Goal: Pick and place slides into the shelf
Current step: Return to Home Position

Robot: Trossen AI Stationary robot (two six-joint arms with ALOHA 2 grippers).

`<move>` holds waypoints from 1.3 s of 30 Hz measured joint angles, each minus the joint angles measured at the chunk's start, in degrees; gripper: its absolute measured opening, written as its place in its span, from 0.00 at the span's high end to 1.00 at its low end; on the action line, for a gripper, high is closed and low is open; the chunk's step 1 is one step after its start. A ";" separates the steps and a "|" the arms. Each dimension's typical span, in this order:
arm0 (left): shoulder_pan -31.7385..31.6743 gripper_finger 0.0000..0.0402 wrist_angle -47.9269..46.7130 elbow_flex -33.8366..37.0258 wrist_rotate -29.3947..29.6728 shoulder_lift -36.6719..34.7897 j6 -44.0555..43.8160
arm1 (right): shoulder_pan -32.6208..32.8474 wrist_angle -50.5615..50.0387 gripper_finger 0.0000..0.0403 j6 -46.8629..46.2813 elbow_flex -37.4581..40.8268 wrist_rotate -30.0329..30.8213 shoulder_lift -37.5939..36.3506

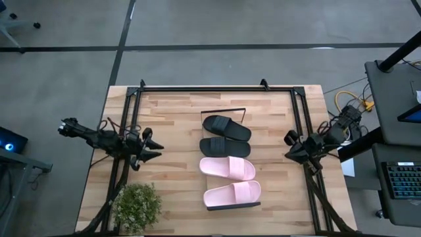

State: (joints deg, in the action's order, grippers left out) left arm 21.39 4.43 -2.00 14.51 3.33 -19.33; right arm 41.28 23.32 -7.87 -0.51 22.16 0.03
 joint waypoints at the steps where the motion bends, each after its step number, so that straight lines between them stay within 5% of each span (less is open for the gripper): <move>1: 0.00 0.69 -0.59 0.00 -0.58 0.00 0.00 | 0.00 -1.04 0.98 -0.44 0.00 -0.03 -0.01; 18: 0.00 0.69 -6.21 -0.09 -2.76 0.67 0.20 | 0.00 -16.88 0.98 -2.65 0.00 -0.04 0.00; 39: 0.00 0.69 -5.71 0.04 -4.99 13.56 0.44 | -0.04 -20.12 0.98 -4.14 -0.07 0.35 0.42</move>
State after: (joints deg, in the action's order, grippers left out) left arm 21.39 -1.28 -1.96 9.52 16.89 -18.90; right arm 41.23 3.20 -12.02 -0.58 22.51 0.45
